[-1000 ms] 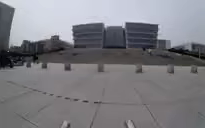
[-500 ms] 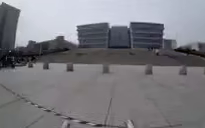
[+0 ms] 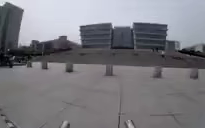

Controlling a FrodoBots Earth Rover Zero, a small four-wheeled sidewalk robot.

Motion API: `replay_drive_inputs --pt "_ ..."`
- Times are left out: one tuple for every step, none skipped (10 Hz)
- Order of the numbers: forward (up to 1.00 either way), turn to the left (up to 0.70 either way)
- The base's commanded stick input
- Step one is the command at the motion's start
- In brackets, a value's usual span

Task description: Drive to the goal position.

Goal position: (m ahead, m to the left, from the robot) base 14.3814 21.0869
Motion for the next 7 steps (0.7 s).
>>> replay_drive_inputs --pt "1.0 0.07" --pt "1.0 0.01" --pt "1.0 0.0" --pt "1.0 0.1" --pt "1.0 0.11" --pt "1.0 0.08" --pt "1.0 0.0"
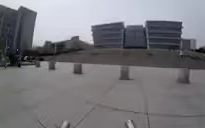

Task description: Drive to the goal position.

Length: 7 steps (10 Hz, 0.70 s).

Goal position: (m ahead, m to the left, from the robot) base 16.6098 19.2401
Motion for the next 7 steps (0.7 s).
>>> replay_drive_inputs --pt "1.0 0.07" --pt "1.0 0.08" --pt "1.0 0.1" --pt "1.0 0.01" --pt "1.0 0.15" --pt "1.0 0.18" --pt "1.0 -0.2"
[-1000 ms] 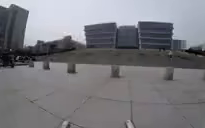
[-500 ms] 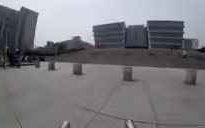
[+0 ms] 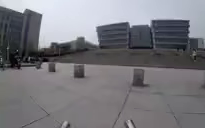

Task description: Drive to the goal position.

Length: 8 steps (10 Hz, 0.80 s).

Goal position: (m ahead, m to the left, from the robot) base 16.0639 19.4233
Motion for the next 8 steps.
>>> replay_drive_inputs --pt "1.0 -0.4" --pt "1.0 -0.4" --pt "1.0 -0.4" --pt "1.0 -0.2" --pt "1.0 0.0" --pt "1.0 0.01" --pt "1.0 0.05" --pt "1.0 0.05"
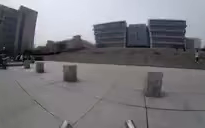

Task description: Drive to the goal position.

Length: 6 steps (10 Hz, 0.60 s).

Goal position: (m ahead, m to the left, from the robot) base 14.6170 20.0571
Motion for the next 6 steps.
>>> replay_drive_inputs --pt "1.0 0.0" --pt "1.0 0.09" --pt "1.0 -0.32" --pt "1.0 -0.4" --pt "1.0 -0.4" --pt "1.0 -0.4"
